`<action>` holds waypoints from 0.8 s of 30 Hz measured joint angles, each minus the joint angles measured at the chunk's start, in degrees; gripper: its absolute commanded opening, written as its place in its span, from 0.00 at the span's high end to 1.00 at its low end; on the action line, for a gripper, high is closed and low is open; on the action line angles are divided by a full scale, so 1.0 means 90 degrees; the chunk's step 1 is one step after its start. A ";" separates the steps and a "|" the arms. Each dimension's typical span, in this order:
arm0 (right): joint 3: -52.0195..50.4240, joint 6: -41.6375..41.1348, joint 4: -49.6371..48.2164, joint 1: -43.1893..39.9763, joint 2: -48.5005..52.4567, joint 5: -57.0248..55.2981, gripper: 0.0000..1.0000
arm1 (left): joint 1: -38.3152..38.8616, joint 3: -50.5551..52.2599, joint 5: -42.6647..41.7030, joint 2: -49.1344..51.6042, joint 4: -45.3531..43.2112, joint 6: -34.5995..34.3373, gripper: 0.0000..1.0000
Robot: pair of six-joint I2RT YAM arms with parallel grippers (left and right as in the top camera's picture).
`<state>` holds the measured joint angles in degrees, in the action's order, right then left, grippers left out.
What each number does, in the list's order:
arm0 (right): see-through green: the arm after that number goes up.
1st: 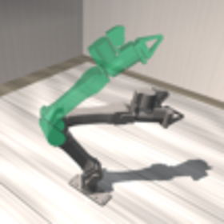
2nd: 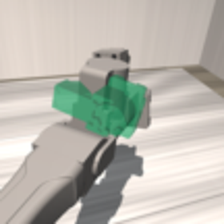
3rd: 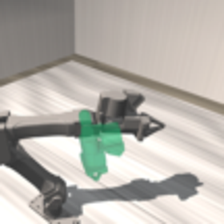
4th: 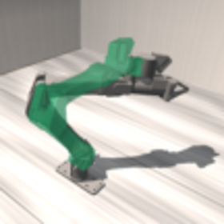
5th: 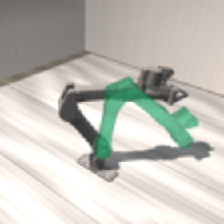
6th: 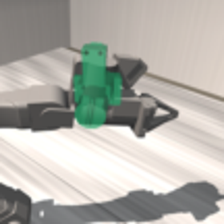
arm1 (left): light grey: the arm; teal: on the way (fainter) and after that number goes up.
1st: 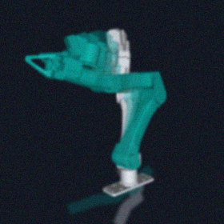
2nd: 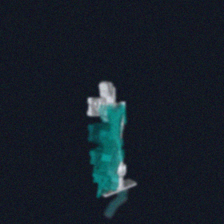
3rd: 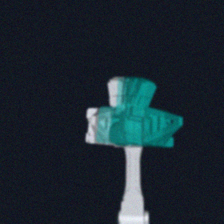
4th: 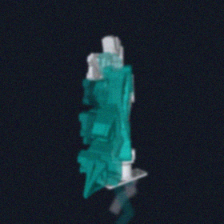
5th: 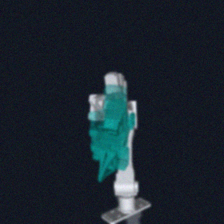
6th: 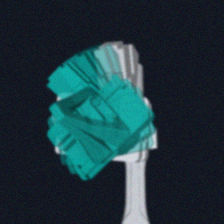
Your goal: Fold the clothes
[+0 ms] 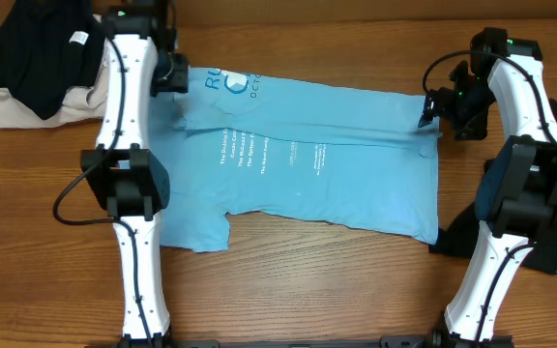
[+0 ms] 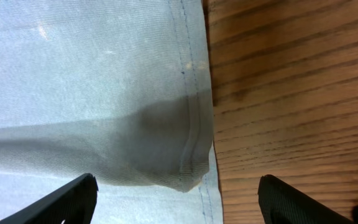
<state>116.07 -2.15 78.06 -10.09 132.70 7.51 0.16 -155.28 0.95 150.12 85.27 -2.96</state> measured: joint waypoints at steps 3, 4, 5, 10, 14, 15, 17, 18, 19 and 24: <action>0.0000 0.0002 0.0005 0.0000 0.0000 0.0002 0.13 | -0.0029 0.0005 -0.0143 0.0078 0.0119 -0.0007 0.48; 0.0000 0.0000 0.0005 0.0000 0.0000 0.0000 0.13 | -0.0019 0.0005 -0.0192 0.0129 0.0121 -0.0007 0.48; 0.0000 0.0000 0.0007 0.0000 0.0000 0.0002 0.13 | -0.0015 0.0005 -0.0231 0.0199 0.0121 -0.0007 0.48; 0.0000 0.0002 0.0029 0.0000 0.0000 0.0000 0.13 | 0.0015 0.0019 -0.0352 0.0580 0.0092 -0.0007 0.49; 0.0000 0.0000 0.0041 0.0000 0.0000 0.0005 0.13 | 0.0015 0.0056 -0.0425 0.0741 -0.0024 -0.0012 0.56; 0.0000 0.0002 0.0044 0.0000 0.0000 0.0002 0.13 | 0.0015 0.0061 -0.0437 0.0741 -0.0046 -0.0015 0.59; 0.0000 0.0002 0.0041 0.0000 0.0000 0.0002 0.13 | 0.0015 0.0058 -0.0449 0.0741 -0.0100 -0.0015 0.66; 0.0000 0.0002 0.0044 0.0000 0.0000 0.0000 0.13 | 0.0015 0.0058 -0.0449 0.0741 -0.0104 -0.0017 0.72; 0.0000 0.0002 0.0041 0.0000 0.0000 0.0002 0.13 | 0.0015 0.0058 -0.0461 0.0741 -0.0092 -0.0024 0.80; 0.0000 0.0002 0.0044 -0.0002 0.0000 0.0002 0.13 | 0.0012 0.0058 -0.0493 0.0741 0.0192 -0.0010 0.96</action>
<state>116.07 -2.13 78.46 -10.11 132.70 7.53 0.27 -154.76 -3.49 156.79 87.00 -3.05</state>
